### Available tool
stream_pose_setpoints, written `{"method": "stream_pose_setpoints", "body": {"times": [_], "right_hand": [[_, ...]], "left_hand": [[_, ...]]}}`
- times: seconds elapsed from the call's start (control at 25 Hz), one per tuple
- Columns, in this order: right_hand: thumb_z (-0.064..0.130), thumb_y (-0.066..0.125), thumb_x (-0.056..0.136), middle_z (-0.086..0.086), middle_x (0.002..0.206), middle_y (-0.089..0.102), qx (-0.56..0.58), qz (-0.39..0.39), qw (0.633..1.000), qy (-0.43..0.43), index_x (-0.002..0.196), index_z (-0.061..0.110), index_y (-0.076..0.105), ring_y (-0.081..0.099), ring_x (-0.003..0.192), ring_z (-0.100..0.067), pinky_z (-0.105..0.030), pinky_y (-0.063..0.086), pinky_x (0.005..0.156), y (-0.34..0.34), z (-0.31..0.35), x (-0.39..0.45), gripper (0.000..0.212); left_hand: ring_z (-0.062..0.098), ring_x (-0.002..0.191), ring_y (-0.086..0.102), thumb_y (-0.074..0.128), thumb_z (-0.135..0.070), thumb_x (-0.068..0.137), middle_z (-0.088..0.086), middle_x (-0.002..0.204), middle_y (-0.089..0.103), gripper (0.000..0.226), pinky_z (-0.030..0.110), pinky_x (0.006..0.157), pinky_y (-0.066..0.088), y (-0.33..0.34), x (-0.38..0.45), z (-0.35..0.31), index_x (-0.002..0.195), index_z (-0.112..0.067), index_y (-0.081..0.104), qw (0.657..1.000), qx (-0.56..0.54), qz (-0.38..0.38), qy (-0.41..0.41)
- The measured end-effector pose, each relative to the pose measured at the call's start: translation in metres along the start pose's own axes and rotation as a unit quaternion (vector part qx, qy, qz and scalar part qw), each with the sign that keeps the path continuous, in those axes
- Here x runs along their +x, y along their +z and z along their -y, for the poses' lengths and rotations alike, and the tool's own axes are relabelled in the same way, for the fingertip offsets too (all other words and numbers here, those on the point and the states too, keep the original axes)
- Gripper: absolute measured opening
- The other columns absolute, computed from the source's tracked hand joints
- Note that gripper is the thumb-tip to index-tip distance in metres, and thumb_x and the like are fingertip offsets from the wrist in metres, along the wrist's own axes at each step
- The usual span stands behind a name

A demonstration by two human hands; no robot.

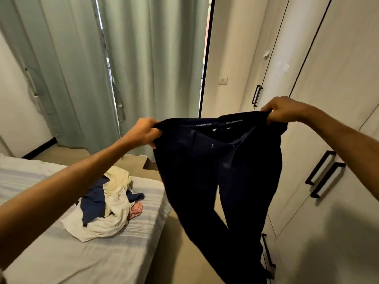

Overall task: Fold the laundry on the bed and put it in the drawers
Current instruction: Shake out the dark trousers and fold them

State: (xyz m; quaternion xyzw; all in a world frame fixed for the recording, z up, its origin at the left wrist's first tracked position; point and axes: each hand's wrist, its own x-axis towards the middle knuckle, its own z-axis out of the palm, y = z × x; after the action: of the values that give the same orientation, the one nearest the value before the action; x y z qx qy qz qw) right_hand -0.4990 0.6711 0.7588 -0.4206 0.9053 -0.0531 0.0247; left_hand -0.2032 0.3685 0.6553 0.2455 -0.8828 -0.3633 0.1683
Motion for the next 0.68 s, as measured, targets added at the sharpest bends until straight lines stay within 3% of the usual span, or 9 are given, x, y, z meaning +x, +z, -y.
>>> {"method": "stream_pose_setpoints", "body": {"times": [0.08,0.16,0.24,0.32,0.36,0.44,0.52,0.6,0.68], "right_hand": [[-0.004,0.059,0.083,-0.015,0.091,0.071,-0.033,-0.083,0.996,-0.016,0.102,0.009,0.078,0.066,0.090,-0.037,-0.036,0.054,0.076,0.019,-0.015,0.017,0.030],[0.001,0.060,0.087,-0.019,0.086,0.069,-0.013,-0.146,0.989,-0.012,0.094,0.002,0.072,0.064,0.086,-0.041,-0.041,0.054,0.074,0.032,-0.027,0.026,0.014],[0.013,0.061,0.097,-0.014,0.086,0.066,0.062,-0.159,0.985,0.018,0.092,0.008,0.068,0.063,0.088,-0.036,-0.036,0.048,0.072,0.035,-0.040,0.029,0.009],[0.022,0.063,0.101,-0.004,0.086,0.065,0.162,-0.147,0.976,0.024,0.095,0.017,0.067,0.063,0.090,-0.030,-0.031,0.047,0.071,0.030,-0.051,0.026,0.009],[0.026,0.065,0.101,-0.001,0.089,0.066,0.195,-0.132,0.972,0.007,0.097,0.019,0.069,0.065,0.092,-0.028,-0.030,0.048,0.070,0.026,-0.056,0.022,0.009],[0.035,0.070,0.098,-0.003,0.096,0.071,0.261,-0.070,0.962,-0.040,0.108,0.022,0.068,0.067,0.092,-0.025,-0.029,0.050,0.074,0.017,-0.060,0.011,0.017],[0.036,0.071,0.096,-0.010,0.090,0.070,0.298,0.014,0.953,-0.058,0.120,0.026,0.055,0.065,0.078,-0.025,-0.034,0.051,0.069,0.007,-0.057,-0.006,0.031],[0.025,0.066,0.100,-0.011,0.085,0.067,0.308,0.102,0.941,-0.093,0.124,0.023,0.046,0.062,0.072,-0.022,-0.031,0.054,0.065,-0.008,-0.055,-0.025,0.031],[0.009,0.057,0.103,-0.011,0.088,0.067,0.347,0.176,0.911,-0.133,0.119,0.009,0.047,0.065,0.076,-0.019,-0.025,0.056,0.067,-0.026,-0.056,-0.051,0.019]], "left_hand": [[0.023,0.058,0.073,0.050,0.000,0.096,0.021,0.086,0.075,0.022,0.048,0.071,0.064,0.012,0.003,-0.007,0.108,0.001,0.068,0.993,0.094,-0.002,0.066],[0.020,0.062,0.064,0.053,-0.005,0.099,0.013,0.101,0.069,0.039,0.043,0.071,0.062,0.024,0.008,-0.016,0.137,-0.010,0.053,0.959,0.186,-0.020,0.214],[0.018,0.065,0.057,0.053,-0.013,0.102,0.011,0.124,0.053,0.056,0.033,0.064,0.058,0.028,0.014,-0.015,0.153,-0.025,0.033,0.896,0.277,0.007,0.347],[0.017,0.062,0.054,0.052,-0.023,0.105,0.008,0.127,0.043,0.061,0.028,0.058,0.055,0.025,0.019,-0.009,0.159,-0.035,0.028,0.845,0.359,0.030,0.395],[0.017,0.063,0.054,0.052,-0.025,0.105,0.007,0.122,0.046,0.058,0.029,0.058,0.055,0.025,0.018,-0.006,0.157,-0.035,0.031,0.838,0.373,0.030,0.396],[0.017,0.068,0.056,0.056,-0.017,0.100,0.003,0.107,0.057,0.044,0.038,0.063,0.058,0.027,0.017,-0.008,0.141,-0.029,0.044,0.863,0.335,0.022,0.377],[0.019,0.064,0.055,0.060,-0.008,0.091,-0.003,0.083,0.059,0.037,0.046,0.065,0.055,0.019,0.020,-0.008,0.117,-0.031,0.047,0.903,0.278,0.023,0.327],[0.020,0.060,0.056,0.063,-0.005,0.089,-0.001,0.072,0.059,0.039,0.047,0.060,0.052,0.005,0.018,-0.004,0.112,-0.033,0.046,0.934,0.221,0.034,0.280],[0.020,0.064,0.062,0.063,0.000,0.092,-0.001,0.079,0.063,0.042,0.039,0.059,0.056,-0.010,0.006,-0.001,0.116,-0.031,0.050,0.948,0.156,0.051,0.274]]}}
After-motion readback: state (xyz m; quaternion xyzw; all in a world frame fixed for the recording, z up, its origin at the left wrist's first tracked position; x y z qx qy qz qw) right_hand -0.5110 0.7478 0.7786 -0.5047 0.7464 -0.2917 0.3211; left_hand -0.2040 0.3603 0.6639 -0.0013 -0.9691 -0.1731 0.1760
